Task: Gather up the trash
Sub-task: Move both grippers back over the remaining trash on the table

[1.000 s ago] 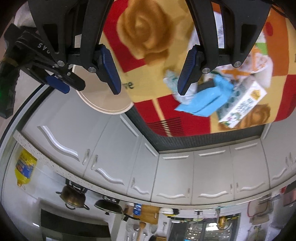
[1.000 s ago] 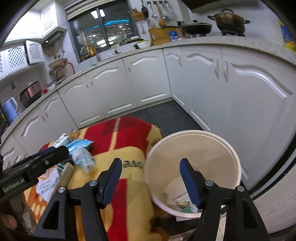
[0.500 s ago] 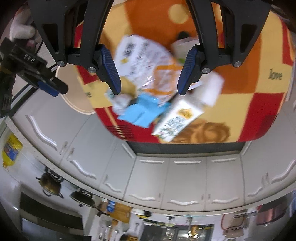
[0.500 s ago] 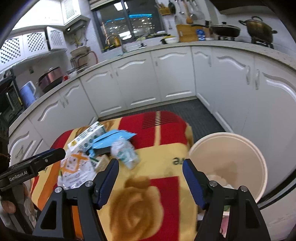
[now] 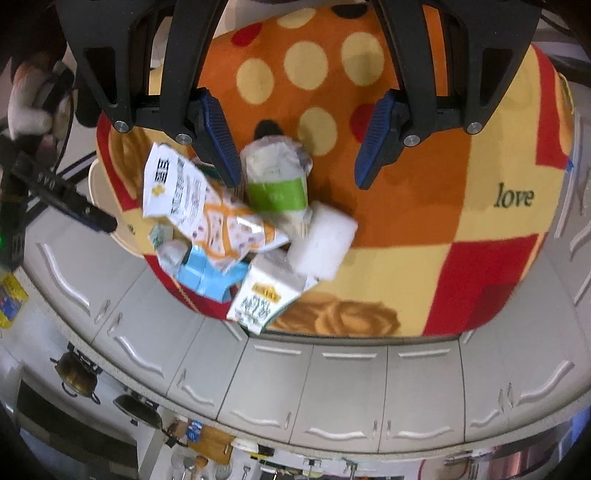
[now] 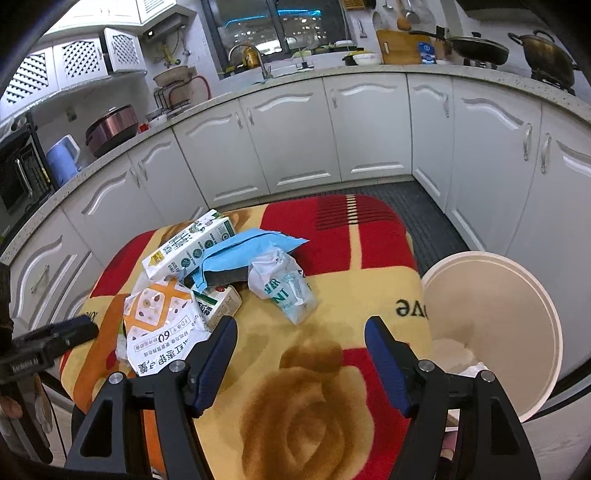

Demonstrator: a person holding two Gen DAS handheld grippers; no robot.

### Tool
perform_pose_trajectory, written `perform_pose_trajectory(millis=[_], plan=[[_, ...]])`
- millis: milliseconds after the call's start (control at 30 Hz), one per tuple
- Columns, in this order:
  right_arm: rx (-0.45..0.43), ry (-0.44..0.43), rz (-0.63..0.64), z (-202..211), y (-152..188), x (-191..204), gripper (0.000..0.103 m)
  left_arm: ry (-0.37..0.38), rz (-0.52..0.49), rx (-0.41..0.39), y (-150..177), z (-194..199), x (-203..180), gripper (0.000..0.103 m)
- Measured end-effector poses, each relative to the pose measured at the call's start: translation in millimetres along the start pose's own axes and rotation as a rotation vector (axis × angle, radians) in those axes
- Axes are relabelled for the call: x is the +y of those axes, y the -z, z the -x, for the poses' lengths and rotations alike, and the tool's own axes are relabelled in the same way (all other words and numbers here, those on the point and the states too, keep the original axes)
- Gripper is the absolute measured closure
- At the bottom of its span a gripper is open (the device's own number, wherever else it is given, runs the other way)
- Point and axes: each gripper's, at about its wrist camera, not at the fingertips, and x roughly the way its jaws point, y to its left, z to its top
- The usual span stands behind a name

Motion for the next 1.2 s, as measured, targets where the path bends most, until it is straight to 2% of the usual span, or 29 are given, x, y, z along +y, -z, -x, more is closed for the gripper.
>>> perform_pose_trajectory(millis=[167, 400, 1067, 1200], plan=[[0.017, -0.014, 0.021, -14, -5, 2, 0.034, 0.03, 0.014, 0.038, 2, -21, 2, 0.041], [0.042, -0.032, 0.04, -38, -14, -2, 0.034, 0.072, 0.058, 0.04, -3, -38, 8, 0.041], [0.097, -0.037, 0.082, -82, -25, 3, 0.033, 0.041, 0.051, 0.068, -6, -62, 6, 0.041], [0.097, -0.067, 0.062, -85, -26, 2, 0.033, 0.05, 0.062, 0.06, -6, -63, 9, 0.041]])
